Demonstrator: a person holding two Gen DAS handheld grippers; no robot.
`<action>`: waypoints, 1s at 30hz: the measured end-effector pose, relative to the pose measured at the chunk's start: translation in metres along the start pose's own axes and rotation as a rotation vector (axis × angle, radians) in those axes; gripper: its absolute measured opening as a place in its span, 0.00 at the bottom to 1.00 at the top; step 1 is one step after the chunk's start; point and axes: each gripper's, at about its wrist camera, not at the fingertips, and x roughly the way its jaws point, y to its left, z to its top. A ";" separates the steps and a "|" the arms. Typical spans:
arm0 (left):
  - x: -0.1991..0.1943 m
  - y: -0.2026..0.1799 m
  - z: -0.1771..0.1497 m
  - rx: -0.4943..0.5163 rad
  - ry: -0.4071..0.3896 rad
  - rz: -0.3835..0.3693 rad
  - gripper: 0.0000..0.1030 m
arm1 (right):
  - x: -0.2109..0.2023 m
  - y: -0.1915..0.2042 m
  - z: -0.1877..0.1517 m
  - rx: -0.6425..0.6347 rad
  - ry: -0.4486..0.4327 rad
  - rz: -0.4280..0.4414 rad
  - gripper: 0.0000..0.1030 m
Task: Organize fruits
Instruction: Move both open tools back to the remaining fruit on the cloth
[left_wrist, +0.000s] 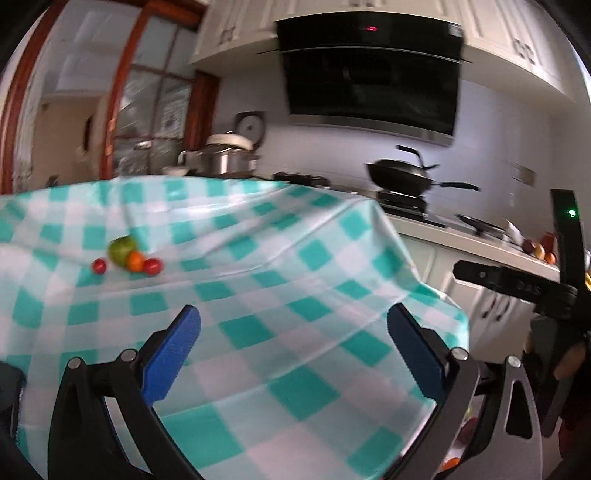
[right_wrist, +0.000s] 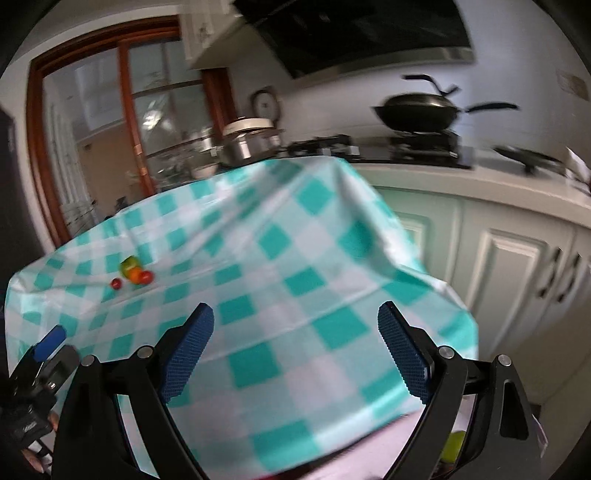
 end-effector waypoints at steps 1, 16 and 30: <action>-0.001 0.009 0.001 -0.015 -0.004 0.013 0.99 | 0.006 0.011 0.003 -0.015 0.002 0.008 0.85; 0.041 0.139 0.045 -0.227 0.062 0.277 0.98 | 0.102 0.129 0.011 -0.028 0.082 0.177 0.86; 0.113 0.257 0.031 -0.522 0.138 0.479 0.98 | 0.250 0.217 0.031 -0.046 0.242 0.230 0.86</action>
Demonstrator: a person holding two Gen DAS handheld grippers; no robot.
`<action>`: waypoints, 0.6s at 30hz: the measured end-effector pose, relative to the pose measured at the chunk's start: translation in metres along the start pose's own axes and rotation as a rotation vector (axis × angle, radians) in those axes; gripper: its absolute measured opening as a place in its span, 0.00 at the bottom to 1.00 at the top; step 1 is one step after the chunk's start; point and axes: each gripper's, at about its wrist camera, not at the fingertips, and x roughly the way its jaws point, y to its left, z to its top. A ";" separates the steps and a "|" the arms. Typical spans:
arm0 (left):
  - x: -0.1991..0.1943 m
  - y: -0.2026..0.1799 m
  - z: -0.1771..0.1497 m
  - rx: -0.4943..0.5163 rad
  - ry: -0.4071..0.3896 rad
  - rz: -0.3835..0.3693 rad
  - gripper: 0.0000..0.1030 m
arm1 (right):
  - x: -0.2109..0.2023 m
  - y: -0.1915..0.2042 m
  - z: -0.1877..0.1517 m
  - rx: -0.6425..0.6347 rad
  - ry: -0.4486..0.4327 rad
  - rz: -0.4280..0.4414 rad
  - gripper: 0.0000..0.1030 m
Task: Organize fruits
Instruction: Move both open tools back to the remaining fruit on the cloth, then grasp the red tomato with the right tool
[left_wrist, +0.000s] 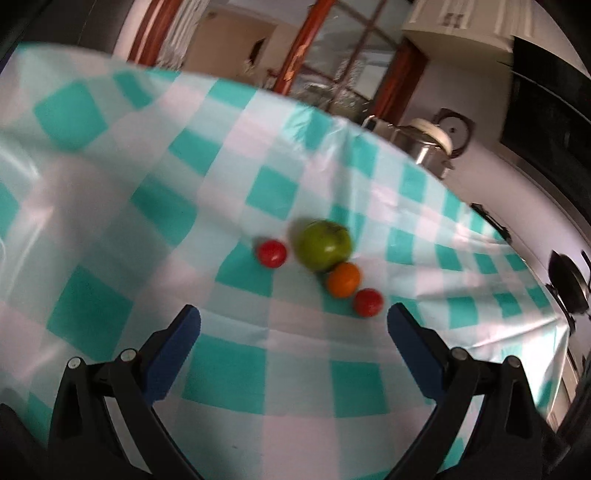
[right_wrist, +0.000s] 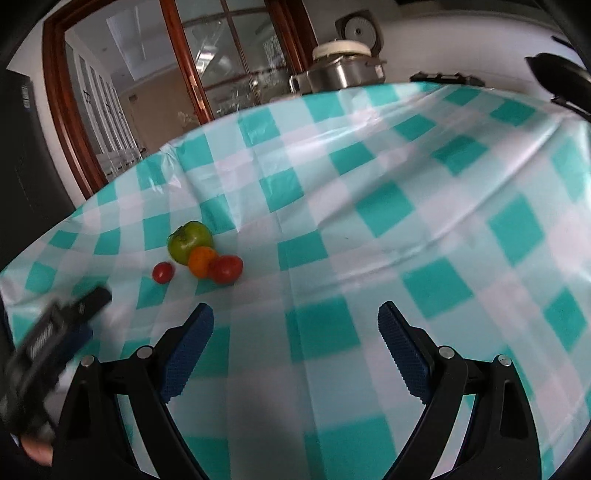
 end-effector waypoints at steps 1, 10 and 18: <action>0.003 0.005 -0.001 -0.009 0.005 0.015 0.98 | 0.010 0.003 0.005 -0.003 0.008 0.004 0.86; 0.011 0.025 -0.004 -0.070 0.047 -0.003 0.98 | 0.068 0.020 0.012 -0.111 0.124 0.004 0.86; 0.018 0.022 -0.005 -0.064 0.071 0.004 0.98 | 0.104 0.055 0.016 -0.336 0.197 -0.036 0.84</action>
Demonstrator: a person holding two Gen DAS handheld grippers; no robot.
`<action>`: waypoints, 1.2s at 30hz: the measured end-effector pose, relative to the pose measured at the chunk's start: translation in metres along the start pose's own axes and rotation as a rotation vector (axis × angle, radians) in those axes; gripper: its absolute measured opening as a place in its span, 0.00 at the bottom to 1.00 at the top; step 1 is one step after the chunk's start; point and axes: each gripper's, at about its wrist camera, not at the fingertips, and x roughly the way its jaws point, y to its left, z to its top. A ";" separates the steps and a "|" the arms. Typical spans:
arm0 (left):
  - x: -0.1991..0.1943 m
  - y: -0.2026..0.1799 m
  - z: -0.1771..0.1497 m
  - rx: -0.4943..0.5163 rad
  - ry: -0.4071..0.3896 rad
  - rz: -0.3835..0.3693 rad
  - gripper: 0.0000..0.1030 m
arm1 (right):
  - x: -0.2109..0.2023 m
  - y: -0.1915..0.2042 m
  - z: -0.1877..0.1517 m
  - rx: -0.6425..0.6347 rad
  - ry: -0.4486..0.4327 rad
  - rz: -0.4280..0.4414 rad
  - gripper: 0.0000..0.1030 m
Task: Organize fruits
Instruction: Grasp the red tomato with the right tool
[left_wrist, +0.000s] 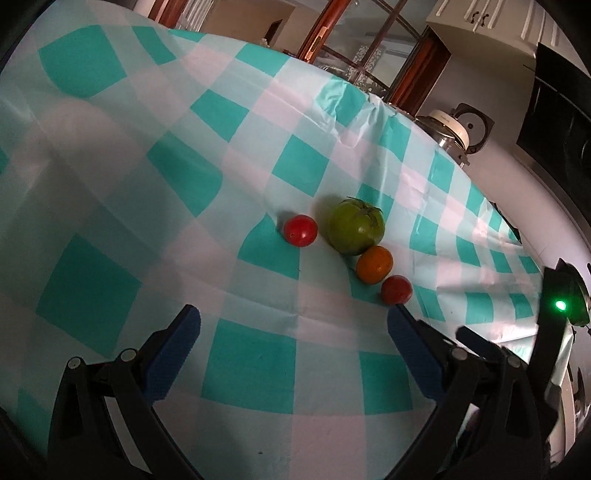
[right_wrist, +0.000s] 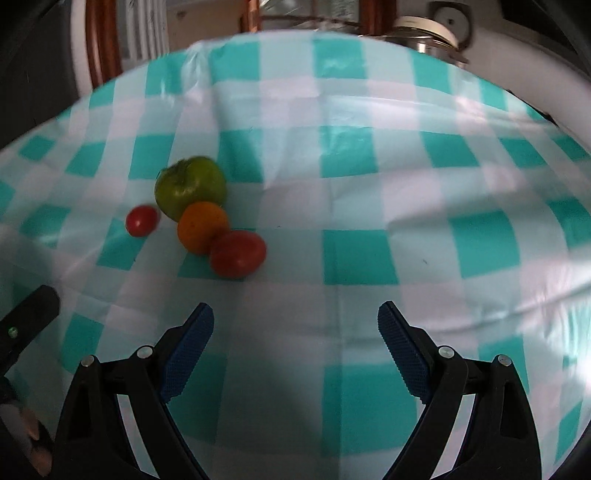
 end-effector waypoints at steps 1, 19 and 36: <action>0.001 0.001 0.000 -0.006 0.002 0.001 0.98 | 0.005 0.004 0.004 -0.019 0.005 -0.006 0.82; 0.002 0.004 -0.001 -0.026 0.007 0.008 0.98 | 0.043 0.027 0.025 -0.135 0.063 0.140 0.39; -0.005 -0.021 -0.013 0.124 0.026 -0.024 0.98 | -0.012 -0.063 -0.008 0.428 -0.229 0.328 0.39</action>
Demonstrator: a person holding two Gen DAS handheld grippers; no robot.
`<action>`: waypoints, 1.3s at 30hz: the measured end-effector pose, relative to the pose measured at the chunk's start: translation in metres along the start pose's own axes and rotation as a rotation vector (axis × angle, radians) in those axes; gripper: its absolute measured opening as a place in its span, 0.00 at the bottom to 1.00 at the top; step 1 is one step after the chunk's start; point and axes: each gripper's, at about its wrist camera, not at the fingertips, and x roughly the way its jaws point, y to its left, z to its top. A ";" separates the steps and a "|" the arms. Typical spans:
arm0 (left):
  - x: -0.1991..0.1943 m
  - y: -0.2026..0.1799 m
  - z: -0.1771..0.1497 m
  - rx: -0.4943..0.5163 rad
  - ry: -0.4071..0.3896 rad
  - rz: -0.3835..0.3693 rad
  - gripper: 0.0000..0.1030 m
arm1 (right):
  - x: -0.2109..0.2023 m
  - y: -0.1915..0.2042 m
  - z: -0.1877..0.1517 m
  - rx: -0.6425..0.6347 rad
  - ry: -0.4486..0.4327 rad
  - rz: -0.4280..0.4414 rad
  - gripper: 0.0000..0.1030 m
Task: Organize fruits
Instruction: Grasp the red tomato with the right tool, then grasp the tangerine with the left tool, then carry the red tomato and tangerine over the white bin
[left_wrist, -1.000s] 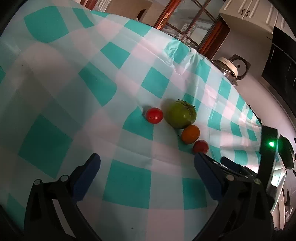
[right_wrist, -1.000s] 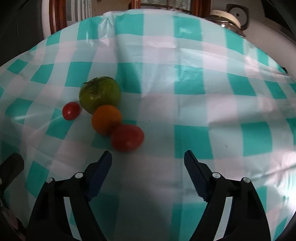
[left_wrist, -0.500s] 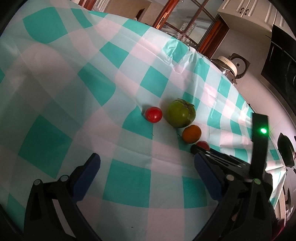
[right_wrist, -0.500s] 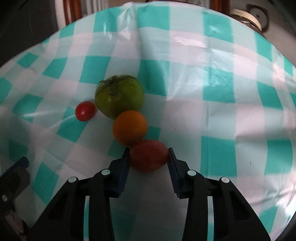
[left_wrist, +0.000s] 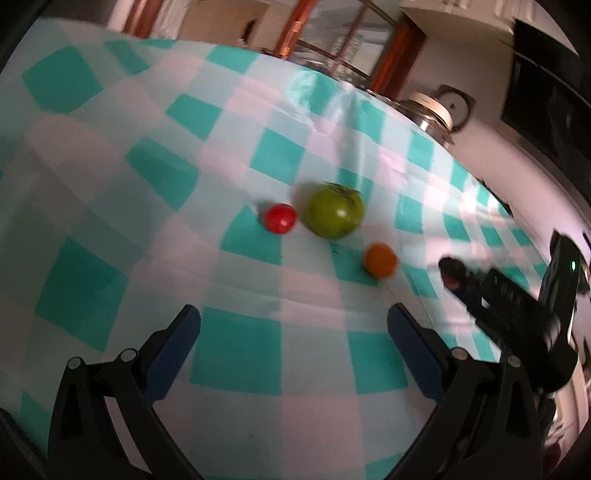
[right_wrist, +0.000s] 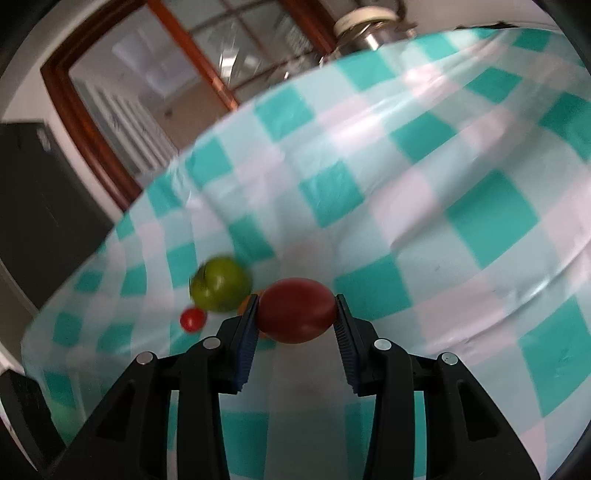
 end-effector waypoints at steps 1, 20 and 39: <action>0.002 -0.006 -0.001 0.018 0.011 -0.002 0.98 | -0.003 -0.005 0.003 0.017 -0.032 -0.008 0.39; 0.131 -0.097 0.043 0.147 0.182 0.045 0.61 | -0.022 -0.033 0.013 0.123 -0.169 -0.105 0.39; 0.008 -0.005 0.008 0.072 0.026 0.125 0.40 | -0.019 -0.025 0.009 0.075 -0.129 -0.065 0.39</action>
